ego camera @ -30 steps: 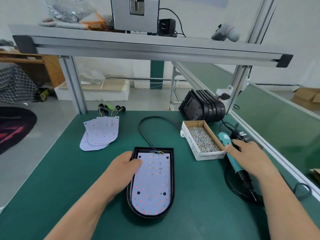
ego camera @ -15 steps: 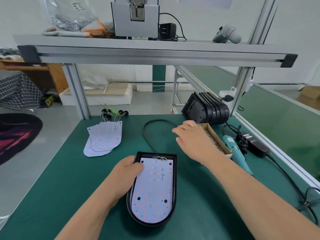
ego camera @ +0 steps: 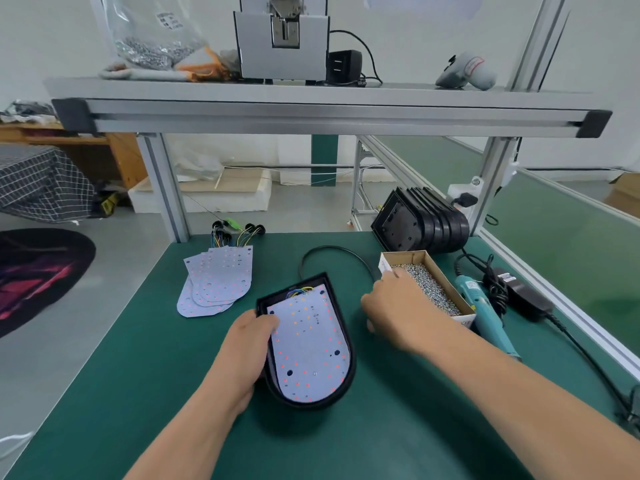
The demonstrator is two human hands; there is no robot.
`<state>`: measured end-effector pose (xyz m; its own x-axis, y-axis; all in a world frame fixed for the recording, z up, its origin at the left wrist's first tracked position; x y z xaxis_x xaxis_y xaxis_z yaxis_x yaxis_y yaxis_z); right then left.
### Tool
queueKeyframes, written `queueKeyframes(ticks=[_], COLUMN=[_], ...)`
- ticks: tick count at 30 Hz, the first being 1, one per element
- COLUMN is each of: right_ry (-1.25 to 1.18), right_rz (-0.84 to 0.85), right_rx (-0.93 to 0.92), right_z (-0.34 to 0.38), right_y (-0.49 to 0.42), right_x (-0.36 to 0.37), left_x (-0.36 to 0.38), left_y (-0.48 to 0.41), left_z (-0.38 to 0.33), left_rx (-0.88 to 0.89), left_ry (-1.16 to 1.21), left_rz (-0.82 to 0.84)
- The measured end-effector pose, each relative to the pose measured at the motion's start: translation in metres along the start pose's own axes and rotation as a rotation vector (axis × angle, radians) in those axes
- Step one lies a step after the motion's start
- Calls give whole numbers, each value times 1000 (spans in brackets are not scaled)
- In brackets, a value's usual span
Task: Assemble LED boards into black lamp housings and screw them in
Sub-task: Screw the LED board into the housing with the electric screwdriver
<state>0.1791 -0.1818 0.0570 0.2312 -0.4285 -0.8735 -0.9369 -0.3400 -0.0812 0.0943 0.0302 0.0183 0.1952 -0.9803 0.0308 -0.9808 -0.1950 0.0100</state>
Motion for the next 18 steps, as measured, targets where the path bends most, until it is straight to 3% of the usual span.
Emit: queueKeyframes(ticks=[4,6,9,11,14,18], right_ry=[-337,-640,-1249,-1476,-1482,-1174], right_rz=[1,64,249,334,217,57], right_rx=[-145,-232,-179,-125,-177,-313], right_z=[16,17,5,1,-2,13], right_y=[61,88,104,104,100,96], right_x=[-3,-3,-3,-3,-10,-5], left_x=[-10,-12,-9,-5,-1,4], left_y=[-7,-10,-11,-10,-8,-6], left_z=[13,17,22,23,19,17], left_rx=[-36,-50,-97,-112,-102,-141], left_ry=[92,141,223,223,203,271], left_rz=[-156,-191,-221,-204,-177,-173])
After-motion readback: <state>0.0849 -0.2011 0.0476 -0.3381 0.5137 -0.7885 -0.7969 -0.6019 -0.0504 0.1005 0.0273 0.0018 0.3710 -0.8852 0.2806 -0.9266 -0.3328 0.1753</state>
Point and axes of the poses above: each hand's wrist, its own y-axis away from the middle knuckle, its own x-axis out of the palm, z = x × y, the point moved 6 cm from there along -y, towards the middle knuckle, and after that the axes turned 12 degrees about x, right-handed, at the moved point
